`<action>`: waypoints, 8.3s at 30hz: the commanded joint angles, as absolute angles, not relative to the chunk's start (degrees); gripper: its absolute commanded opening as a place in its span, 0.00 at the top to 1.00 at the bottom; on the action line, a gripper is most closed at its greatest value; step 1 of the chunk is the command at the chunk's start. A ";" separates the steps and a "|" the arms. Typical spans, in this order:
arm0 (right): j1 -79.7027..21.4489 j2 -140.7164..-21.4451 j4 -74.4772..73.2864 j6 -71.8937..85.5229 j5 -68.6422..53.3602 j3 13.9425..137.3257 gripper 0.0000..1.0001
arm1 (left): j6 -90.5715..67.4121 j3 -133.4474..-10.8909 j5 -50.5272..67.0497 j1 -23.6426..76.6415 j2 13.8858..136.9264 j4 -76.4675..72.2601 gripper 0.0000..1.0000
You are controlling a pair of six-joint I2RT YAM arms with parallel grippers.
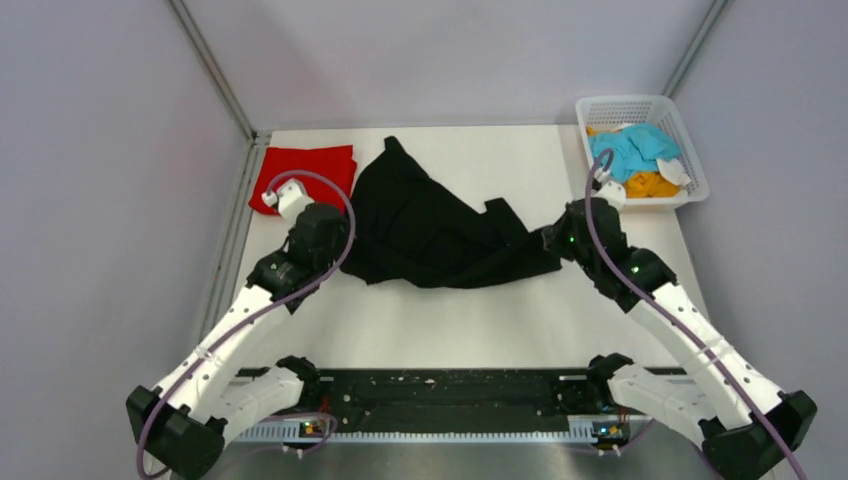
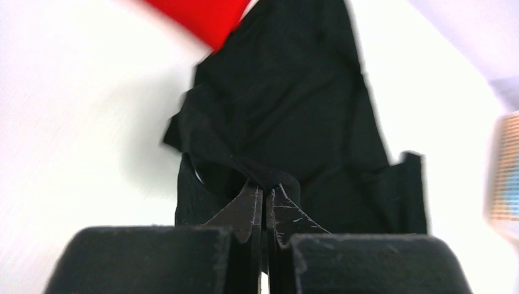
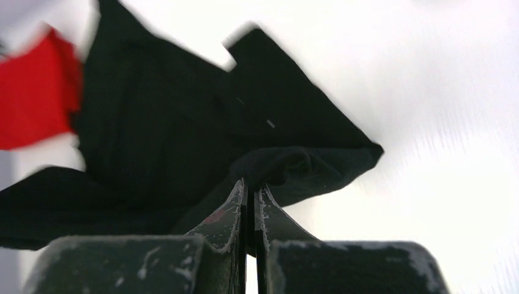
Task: Fold and stack the t-shirts
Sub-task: Flatten out the tshirt
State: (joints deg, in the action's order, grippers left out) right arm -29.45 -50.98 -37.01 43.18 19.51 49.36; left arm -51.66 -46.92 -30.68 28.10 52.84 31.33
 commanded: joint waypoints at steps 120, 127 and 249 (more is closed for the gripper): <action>-12.21 -101.18 -11.61 29.34 33.96 82.61 0.15 | -28.17 -115.46 -12.85 10.94 124.23 15.57 0.01; -13.97 -85.66 -0.66 25.92 8.43 60.70 0.01 | -33.26 -96.66 6.19 11.81 113.50 8.00 0.01; -14.84 -150.93 1.39 21.13 -22.81 133.91 0.01 | -47.93 -43.54 3.10 17.15 90.56 9.43 0.05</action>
